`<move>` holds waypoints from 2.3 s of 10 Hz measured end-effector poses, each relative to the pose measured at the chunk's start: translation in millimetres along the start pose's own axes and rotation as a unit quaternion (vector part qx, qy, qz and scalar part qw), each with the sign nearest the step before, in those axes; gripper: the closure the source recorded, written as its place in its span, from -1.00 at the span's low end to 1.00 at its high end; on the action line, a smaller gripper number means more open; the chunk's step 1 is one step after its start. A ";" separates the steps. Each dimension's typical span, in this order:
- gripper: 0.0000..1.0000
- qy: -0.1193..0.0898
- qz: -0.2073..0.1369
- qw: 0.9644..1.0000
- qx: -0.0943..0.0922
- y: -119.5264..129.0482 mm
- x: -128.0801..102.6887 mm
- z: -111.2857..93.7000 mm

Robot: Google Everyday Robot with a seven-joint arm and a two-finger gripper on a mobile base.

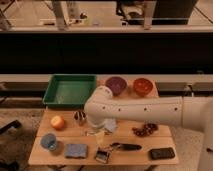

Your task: Place fork in tray

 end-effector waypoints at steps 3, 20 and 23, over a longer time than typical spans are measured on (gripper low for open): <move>-0.60 -0.027 0.011 0.999 0.023 10.3 30.9 3.9; -0.60 -0.017 -0.009 1.000 0.022 -16.4 26.7 67.0; -0.46 -0.013 -0.011 1.000 0.009 -20.3 25.5 82.6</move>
